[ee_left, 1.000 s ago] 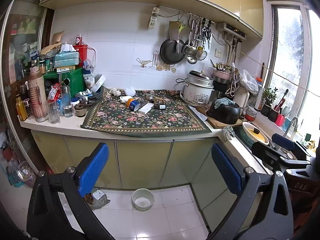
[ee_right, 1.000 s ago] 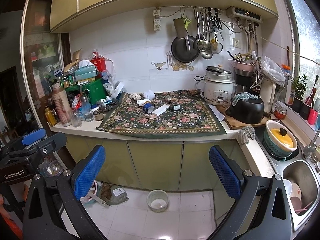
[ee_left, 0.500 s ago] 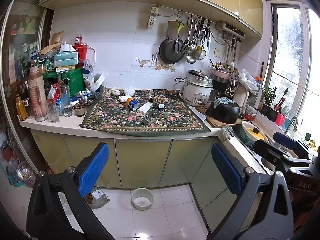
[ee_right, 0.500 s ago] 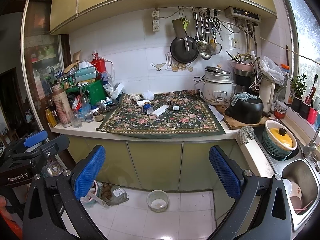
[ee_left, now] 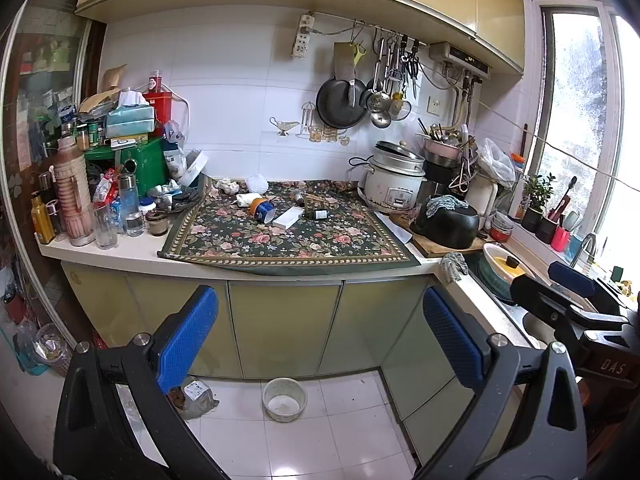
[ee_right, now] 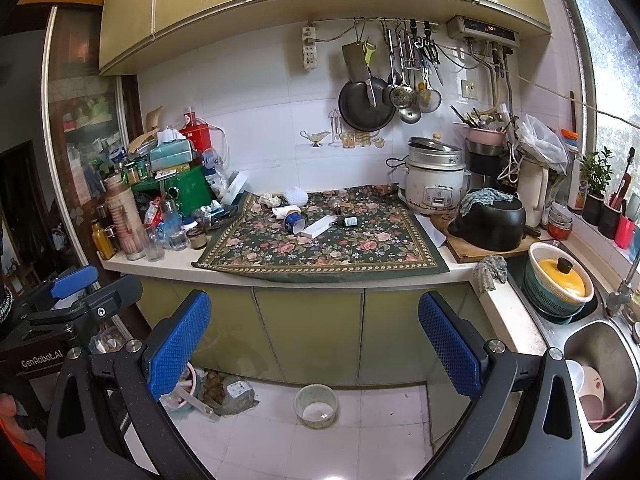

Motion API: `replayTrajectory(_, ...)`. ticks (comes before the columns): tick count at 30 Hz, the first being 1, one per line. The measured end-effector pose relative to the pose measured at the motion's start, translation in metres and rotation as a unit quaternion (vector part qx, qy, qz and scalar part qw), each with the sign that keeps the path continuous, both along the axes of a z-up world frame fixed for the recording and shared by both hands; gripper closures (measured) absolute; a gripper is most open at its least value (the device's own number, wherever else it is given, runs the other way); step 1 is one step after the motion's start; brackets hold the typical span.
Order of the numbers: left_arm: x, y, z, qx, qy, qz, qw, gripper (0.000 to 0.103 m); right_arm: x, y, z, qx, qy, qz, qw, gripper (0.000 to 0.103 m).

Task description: Collect trash

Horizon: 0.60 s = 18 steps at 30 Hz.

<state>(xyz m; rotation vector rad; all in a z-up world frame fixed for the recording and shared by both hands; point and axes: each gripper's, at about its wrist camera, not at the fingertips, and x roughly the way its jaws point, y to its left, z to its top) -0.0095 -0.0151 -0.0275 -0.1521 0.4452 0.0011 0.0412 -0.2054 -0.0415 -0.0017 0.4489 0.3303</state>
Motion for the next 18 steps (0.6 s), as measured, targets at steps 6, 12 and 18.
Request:
replayTrajectory(6,0.013,-0.008,0.004,-0.001,0.002,0.009,1.0,0.0,0.008,-0.005,0.003,0.006,-0.008,0.009,1.0,0.0)
replayTrajectory(12,0.041,-0.018,0.009,-0.001,0.001,0.031,0.9995,0.0,0.035,-0.014,0.004,0.003,-0.011,0.02,1.0,0.0)
replayTrajectory(18,0.09,-0.015,0.009,-0.001,0.013,0.056,0.9983,0.0,0.073,-0.021,-0.004,-0.007,-0.004,0.023,1.0,0.0)
